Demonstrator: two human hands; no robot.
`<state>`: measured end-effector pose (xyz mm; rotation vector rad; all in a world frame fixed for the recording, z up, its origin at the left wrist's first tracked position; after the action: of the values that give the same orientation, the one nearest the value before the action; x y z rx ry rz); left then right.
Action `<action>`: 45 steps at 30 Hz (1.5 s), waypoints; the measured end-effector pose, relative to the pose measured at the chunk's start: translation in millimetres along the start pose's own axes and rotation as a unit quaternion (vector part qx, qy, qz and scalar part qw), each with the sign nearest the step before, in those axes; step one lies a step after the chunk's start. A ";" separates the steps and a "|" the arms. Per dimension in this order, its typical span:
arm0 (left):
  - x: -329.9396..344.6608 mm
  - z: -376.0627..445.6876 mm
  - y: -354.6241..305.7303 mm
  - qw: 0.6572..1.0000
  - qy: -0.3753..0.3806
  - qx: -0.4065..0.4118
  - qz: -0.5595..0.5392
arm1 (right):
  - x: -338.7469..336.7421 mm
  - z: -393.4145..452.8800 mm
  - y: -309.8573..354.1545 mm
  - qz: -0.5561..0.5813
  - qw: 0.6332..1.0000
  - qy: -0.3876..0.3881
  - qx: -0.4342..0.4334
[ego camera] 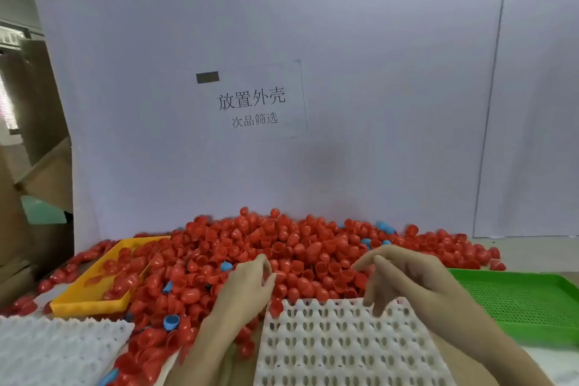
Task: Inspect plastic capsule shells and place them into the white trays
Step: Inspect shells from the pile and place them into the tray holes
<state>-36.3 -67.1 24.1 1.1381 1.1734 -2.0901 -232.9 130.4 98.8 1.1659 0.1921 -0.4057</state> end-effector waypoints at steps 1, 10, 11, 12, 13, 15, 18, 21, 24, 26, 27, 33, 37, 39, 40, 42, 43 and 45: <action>14.2 11.3 2.8 0.999 0.026 -0.004 0.020 | -1.7 14.7 -8.1 -0.007 1.000 -0.010 -0.007; 62.8 58.1 16.6 0.986 0.162 -0.023 0.043 | -16.1 87.3 -83.8 -0.062 0.997 0.010 0.041; 56.7 60.2 13.6 0.985 0.165 -0.016 0.040 | -14.9 91.4 -87.7 -0.064 0.997 0.016 0.046; 49.6 62.2 9.9 0.986 0.161 -0.008 0.037 | -12.5 94.5 -89.2 -0.065 0.996 0.024 0.049; 40.1 63.8 4.6 0.989 0.145 0.001 0.027 | -10.4 97.2 -91.1 -0.069 0.996 0.030 0.053; 19.1 64.4 -10.1 0.994 0.096 0.021 -0.048 | -4.9 100.7 -90.6 -0.081 0.995 0.037 0.052; -6.1 58.3 -36.7 0.962 0.043 0.055 -0.264 | 3.2 100.0 -85.5 -0.076 0.996 0.021 0.030; -14.3 51.1 -61.1 0.901 0.043 0.065 -0.426 | 15.0 95.7 -73.9 -0.062 0.998 -0.006 -0.016; -14.0 47.2 -69.4 0.868 0.004 0.028 -0.496 | 33.2 92.6 -60.6 -0.018 0.998 0.009 -0.057; -13.7 44.6 -71.2 0.849 -0.023 0.001 -0.528 | 38.6 92.1 -52.7 -0.081 0.992 -0.012 -0.095; -13.1 43.7 -72.0 0.845 -0.029 -0.006 -0.534 | 38.0 91.1 -48.1 -0.127 0.984 -0.040 -0.120; -11.9 42.6 -76.2 0.848 0.000 -0.011 -0.530 | 13.2 84.5 -38.1 -0.082 0.973 -0.158 -0.144; -10.3 41.6 -84.8 0.863 0.033 0.014 -0.504 | 3.7 86.6 -42.5 0.023 0.982 -0.156 -0.107; -9.7 40.7 -90.8 0.869 0.048 0.037 -0.491 | 1.6 86.9 -42.7 0.043 0.982 -0.160 -0.096; -10.9 40.4 -93.0 0.871 0.048 0.052 -0.486 | 0.4 86.8 -42.7 0.050 0.981 -0.164 -0.089; -14.9 40.2 -93.8 0.878 0.035 0.071 -0.471 | -1.9 86.2 -42.5 0.064 0.981 -0.170 -0.073; -17.4 40.1 -94.6 0.883 0.030 0.080 -0.462 | -2.3 86.2 -42.3 0.072 0.981 -0.168 -0.066; -22.4 38.5 -97.9 0.882 0.029 0.094 -0.462 | -1.5 86.4 -41.0 0.090 0.982 -0.159 -0.056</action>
<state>-111.9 -49.4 98.5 0.7676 1.8174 -2.9226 -256.2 37.6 98.0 0.9832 -0.1656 -0.4093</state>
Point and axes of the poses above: each hand's wrist, its own z-axis towards the middle knuckle, its own x-axis out of the palm, y = z × x, the point moved 8 cm from there along z, towards the middle knuckle, and after that the axes turned 2 degrees about -x, right-handed, at the moved point
